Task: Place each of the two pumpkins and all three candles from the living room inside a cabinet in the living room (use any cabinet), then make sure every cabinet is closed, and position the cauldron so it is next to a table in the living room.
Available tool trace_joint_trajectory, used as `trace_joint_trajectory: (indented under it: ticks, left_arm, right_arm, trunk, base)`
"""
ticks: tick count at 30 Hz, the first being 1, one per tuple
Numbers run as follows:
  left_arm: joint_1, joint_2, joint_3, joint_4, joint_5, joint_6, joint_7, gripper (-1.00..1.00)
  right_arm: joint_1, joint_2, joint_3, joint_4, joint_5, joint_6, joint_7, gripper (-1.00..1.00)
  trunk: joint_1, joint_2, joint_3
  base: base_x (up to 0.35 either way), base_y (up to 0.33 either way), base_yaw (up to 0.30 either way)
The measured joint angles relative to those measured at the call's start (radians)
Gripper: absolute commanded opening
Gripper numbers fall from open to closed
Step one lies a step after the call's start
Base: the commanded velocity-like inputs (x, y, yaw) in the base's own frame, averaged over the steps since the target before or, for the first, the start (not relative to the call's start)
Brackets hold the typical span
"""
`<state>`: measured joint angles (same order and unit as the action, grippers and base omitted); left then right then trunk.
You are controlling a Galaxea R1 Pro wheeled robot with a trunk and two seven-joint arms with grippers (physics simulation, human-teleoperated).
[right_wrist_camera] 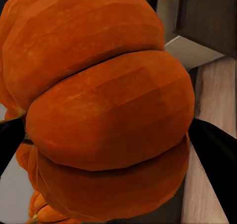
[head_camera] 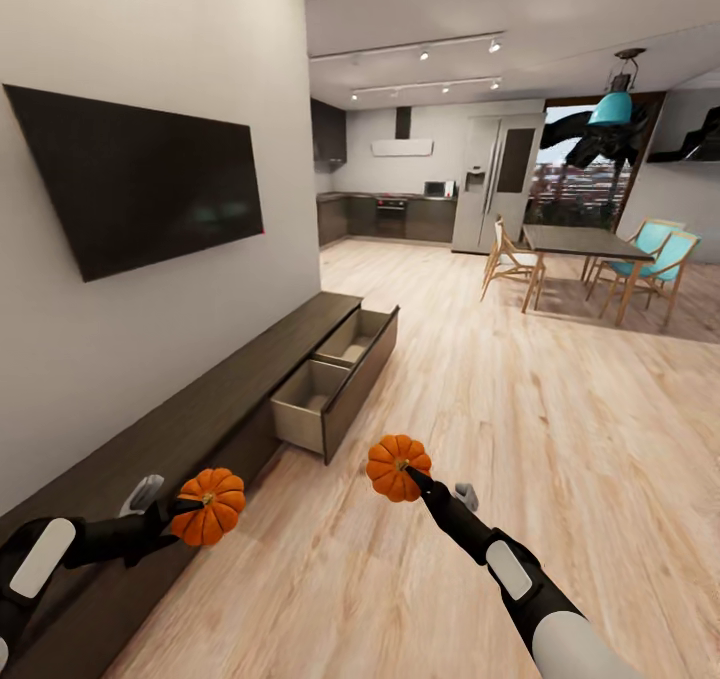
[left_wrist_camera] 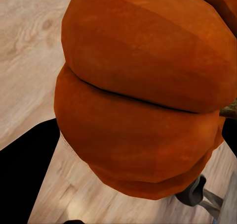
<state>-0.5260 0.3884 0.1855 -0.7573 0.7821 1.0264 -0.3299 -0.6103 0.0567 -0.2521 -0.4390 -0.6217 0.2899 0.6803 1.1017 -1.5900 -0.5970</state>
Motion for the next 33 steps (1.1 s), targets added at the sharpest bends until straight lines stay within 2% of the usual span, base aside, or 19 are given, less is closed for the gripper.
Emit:
trace_joint_trajectory:
  ticks: [18,33]
  left_arm:
    - [0.000,0.000,0.000,0.000,0.001,-0.001,0.000,-1.00]
    - [0.000,0.000,0.000,0.000,0.000,-0.001,0.000,-1.00]
  right_arm:
    - [0.000,0.000,0.000,0.000,0.000,0.000,0.000,-1.00]
    - [0.000,0.000,0.000,0.000,0.000,0.000,0.000,-1.00]
  trunk:
    - [0.000,0.000,0.017]
    - [0.000,0.000,0.030]
  base:
    - [0.290,-0.111,-0.246]
    - [0.314,-0.007,-0.244]
